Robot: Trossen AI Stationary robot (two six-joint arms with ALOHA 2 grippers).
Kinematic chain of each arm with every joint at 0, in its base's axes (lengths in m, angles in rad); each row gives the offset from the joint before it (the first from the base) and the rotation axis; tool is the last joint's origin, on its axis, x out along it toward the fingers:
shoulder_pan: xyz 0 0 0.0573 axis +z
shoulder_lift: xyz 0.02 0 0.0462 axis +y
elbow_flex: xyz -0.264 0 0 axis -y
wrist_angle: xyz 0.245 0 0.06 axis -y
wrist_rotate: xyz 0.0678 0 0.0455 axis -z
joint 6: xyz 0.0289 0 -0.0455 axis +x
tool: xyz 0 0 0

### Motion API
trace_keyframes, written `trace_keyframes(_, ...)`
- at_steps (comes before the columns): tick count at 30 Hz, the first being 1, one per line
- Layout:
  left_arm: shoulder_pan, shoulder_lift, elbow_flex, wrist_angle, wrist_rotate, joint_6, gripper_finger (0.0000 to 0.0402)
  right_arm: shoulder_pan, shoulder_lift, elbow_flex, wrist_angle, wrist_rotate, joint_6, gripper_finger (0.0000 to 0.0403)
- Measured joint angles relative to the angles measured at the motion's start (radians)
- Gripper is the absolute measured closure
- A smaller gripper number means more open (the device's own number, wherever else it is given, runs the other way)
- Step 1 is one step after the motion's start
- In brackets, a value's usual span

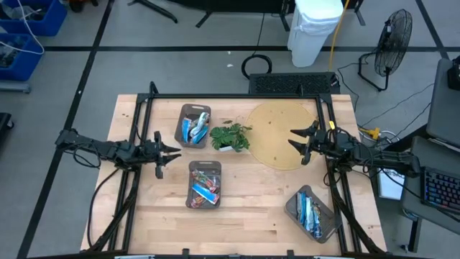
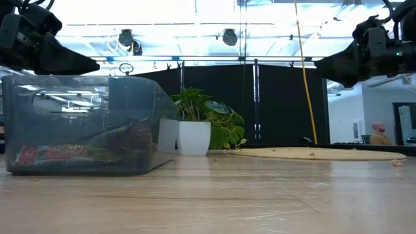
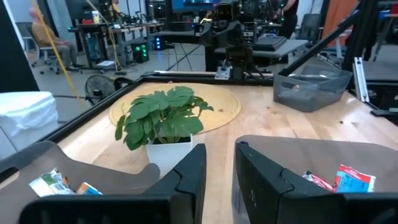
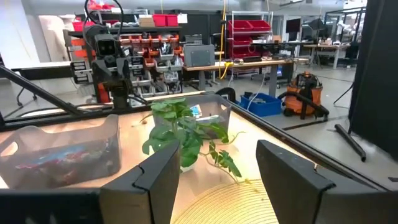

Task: Pick and place Granola Bars by type
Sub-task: Return to Home Position

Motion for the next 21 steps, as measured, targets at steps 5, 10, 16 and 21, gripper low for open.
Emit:
trace_keyframes(5, 0.0, 0.0, -0.001, 0.017, -0.004, 0.004, 0.0309, 0.0, 0.002, -0.001, 0.002, 0.0, 0.0, 0.0202)
trace_keyframes(10, 0.0, 0.0, -0.002, 0.025, -0.004, 0.004, 0.0309, 0.0, 0.002, -0.001, 0.002, 0.0, 0.0, 0.0202)
trace_keyframes(16, 0.0, 0.0, -0.002, 0.026, -0.004, 0.004, 0.0309, 0.0, 0.002, -0.002, 0.002, 0.0, 0.0, 0.0202)
trace_keyframes(21, 0.0, 0.0, -0.002, 0.027, -0.004, 0.004, 0.0309, 0.0, 0.002, -0.002, 0.002, 0.0, 0.0, 0.0202)
